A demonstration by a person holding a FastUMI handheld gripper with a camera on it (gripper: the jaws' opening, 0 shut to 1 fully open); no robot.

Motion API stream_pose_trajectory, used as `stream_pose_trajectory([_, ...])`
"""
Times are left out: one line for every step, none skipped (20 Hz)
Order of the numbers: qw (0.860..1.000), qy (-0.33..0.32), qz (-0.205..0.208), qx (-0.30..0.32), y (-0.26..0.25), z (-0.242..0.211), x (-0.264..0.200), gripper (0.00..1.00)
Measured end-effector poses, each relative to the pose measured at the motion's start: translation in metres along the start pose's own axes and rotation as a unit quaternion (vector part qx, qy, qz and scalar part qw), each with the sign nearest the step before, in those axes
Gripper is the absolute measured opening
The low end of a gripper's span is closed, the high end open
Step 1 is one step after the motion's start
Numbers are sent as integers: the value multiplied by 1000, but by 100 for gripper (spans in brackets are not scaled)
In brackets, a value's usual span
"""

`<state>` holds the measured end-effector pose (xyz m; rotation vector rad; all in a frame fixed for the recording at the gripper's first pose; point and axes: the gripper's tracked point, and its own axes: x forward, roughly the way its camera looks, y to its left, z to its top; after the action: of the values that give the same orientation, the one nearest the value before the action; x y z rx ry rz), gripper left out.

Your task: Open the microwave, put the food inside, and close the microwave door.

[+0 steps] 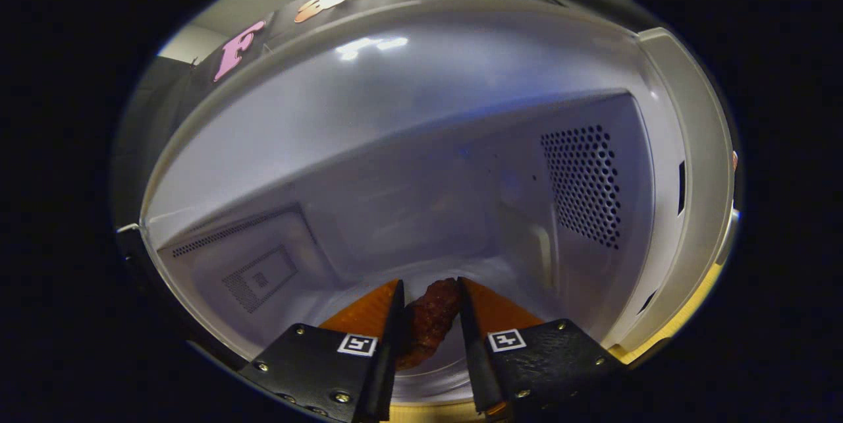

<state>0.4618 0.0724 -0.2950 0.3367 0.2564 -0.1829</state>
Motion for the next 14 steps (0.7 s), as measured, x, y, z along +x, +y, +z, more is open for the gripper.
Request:
stream_pose_trajectory([1000,2,-8,-5,-4,-4,2,48])
stream_pose_trajectory([1000,1,-17,-14,-9,-3,2,52])
stream_pose_trajectory([1000,-4,-19,-23,-10,-2,1,56])
stream_pose_trajectory([999,-10,-18,-31,-9,0,-1,58])
stream_pose_trajectory([999,-12,-17,-33,-7,2,-2,61])
stream_pose_trajectory([999,-12,-8,-30,-1,4,-5,64])
stream_pose_trajectory([1000,-10,4,-24,6,6,-10,64])
stream_pose_trajectory([1000,-5,18,-17,15,8,-16,64])
stream_pose_trajectory([999,-1,35,-13,26,9,-25,64])
stream_pose_trajectory([999,3,49,-14,35,11,-36,64])
stream_pose_trajectory([998,8,62,-18,42,13,-48,64])
stream_pose_trajectory([997,11,78,-25,50,16,-62,64])
stream_pose_trajectory([995,15,94,-34,58,19,-77,65])
stream_pose_trajectory([993,19,110,-42,67,22,-93,65])
